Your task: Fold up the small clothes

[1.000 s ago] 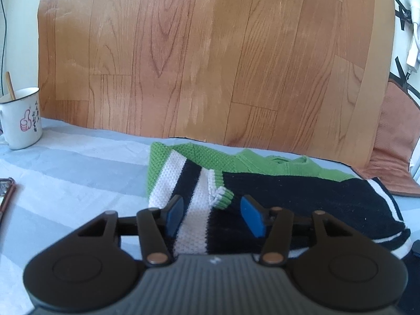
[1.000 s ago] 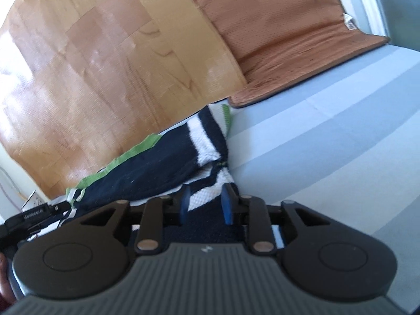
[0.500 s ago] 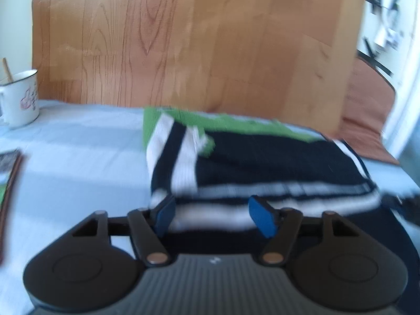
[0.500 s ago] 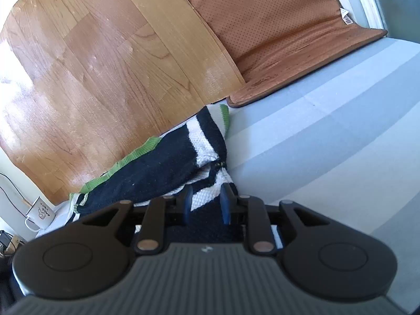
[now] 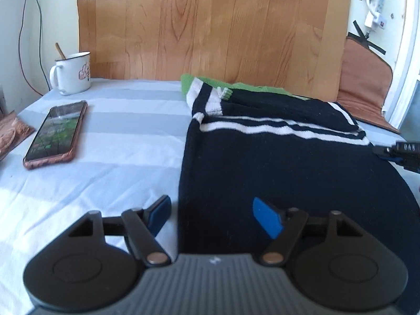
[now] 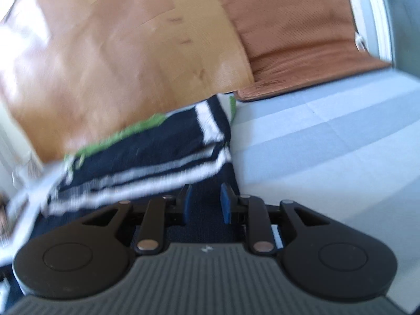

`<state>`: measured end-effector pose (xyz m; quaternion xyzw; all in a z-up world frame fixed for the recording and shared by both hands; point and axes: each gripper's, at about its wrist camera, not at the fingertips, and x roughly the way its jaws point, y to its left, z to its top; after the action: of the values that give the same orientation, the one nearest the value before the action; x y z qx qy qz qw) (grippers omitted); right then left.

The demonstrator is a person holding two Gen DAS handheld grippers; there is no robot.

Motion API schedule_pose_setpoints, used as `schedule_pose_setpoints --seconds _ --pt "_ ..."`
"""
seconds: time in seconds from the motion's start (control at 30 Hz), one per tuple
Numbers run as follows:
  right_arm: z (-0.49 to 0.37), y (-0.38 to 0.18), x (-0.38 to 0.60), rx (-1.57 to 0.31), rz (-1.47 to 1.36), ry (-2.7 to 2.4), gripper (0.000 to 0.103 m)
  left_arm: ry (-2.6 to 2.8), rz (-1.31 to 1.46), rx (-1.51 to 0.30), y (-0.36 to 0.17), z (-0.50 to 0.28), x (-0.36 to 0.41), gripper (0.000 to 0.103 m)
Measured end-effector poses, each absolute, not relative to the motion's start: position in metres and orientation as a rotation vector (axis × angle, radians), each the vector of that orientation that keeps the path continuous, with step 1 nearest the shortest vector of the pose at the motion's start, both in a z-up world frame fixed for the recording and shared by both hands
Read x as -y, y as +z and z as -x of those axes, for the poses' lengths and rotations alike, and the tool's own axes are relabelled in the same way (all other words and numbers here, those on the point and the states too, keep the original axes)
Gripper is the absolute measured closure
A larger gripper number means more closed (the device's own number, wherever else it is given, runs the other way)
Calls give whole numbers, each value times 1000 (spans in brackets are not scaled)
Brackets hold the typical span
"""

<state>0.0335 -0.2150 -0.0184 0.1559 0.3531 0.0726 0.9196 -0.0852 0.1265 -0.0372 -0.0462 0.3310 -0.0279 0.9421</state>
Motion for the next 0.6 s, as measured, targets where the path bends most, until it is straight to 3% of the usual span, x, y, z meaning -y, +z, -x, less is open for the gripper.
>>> schedule_pose_setpoints --seconds 0.17,0.33,0.4,0.6 --pt "20 -8 216 -721 -160 206 70 -49 5 -648 -42 110 -120 30" --pt "56 -4 234 -717 -190 209 71 -70 -11 -633 -44 133 -122 30" --pt "63 -5 237 -736 -149 106 55 -81 -1 -638 -43 144 -125 30" --pt "92 0 286 -707 -393 167 53 -129 78 -699 -33 173 -146 30"
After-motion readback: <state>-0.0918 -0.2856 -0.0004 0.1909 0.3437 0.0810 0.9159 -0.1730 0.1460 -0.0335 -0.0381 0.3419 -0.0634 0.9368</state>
